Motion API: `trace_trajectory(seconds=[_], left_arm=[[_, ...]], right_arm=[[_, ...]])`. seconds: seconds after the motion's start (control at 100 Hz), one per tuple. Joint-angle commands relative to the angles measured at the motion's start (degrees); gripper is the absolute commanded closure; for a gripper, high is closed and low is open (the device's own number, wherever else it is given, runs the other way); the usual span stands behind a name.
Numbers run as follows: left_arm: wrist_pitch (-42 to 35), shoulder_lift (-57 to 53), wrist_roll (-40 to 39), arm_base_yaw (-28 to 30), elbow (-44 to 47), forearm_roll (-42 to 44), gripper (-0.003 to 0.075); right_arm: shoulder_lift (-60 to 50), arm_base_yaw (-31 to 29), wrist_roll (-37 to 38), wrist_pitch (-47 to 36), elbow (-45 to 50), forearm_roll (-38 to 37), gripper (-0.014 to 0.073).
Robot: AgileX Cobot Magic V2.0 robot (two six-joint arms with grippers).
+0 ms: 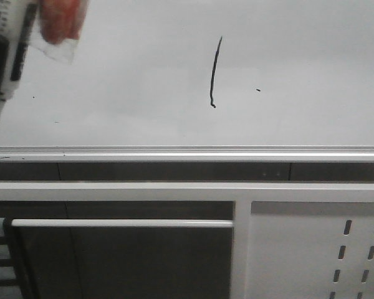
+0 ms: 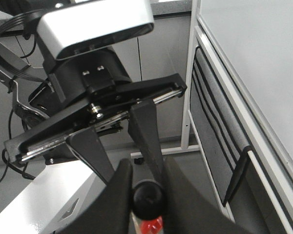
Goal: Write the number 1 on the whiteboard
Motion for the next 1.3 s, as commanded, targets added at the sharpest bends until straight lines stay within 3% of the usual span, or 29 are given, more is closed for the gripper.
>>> trace_trajectory(seconds=[0.0, 0.34, 0.5, 0.88, 0.97, 1.13, 1.16, 1.21, 1.29], left_arm=[[-0.14, 0.08, 0.19, -0.01, -1.71, -3.10, 0.0535], [-0.14, 0.08, 0.19, -0.01, -1.71, -3.10, 0.0597], [0.33, 0.08, 0.19, -0.01, -1.71, -3.10, 0.0741], [0.33, 0.08, 0.19, -0.01, -1.71, -3.10, 0.0739], [0.33, 0.08, 0.19, -0.01, -1.71, -3.10, 0.0739], [0.22, 0.08, 0.19, -0.01, -1.71, -3.10, 0.0739], [0.22, 0.08, 0.19, -0.01, -1.71, -3.10, 0.0739], [-0.12, 0.08, 0.19, -0.01, -1.71, -3.10, 0.0739], [-1.13, 0.08, 0.19, -0.01, -1.71, -3.10, 0.0739]], right_arm=[[-0.67, -0.01, -0.47, -0.75, -2.06, 2.76, 0.0662], [-0.67, 1.85, -0.60, -0.84, -2.30, 3.24, 0.0662], [-0.67, 2.13, -0.60, -0.69, -3.40, 3.24, 0.0662], [-0.67, 2.13, -0.47, -0.35, -3.40, 3.24, 0.0659], [-0.67, 2.13, -0.57, 0.16, -3.40, 2.85, 0.0562], [-0.67, 2.13, -0.57, -0.80, -3.40, 2.43, 0.0075], [-0.67, 2.13, -0.57, -1.32, -3.40, 2.43, 0.0019], [-0.67, 2.13, -0.57, -1.92, -3.40, 2.43, -0.0029], [-0.90, 2.13, -0.57, -2.63, -3.40, 2.43, -0.0007]])
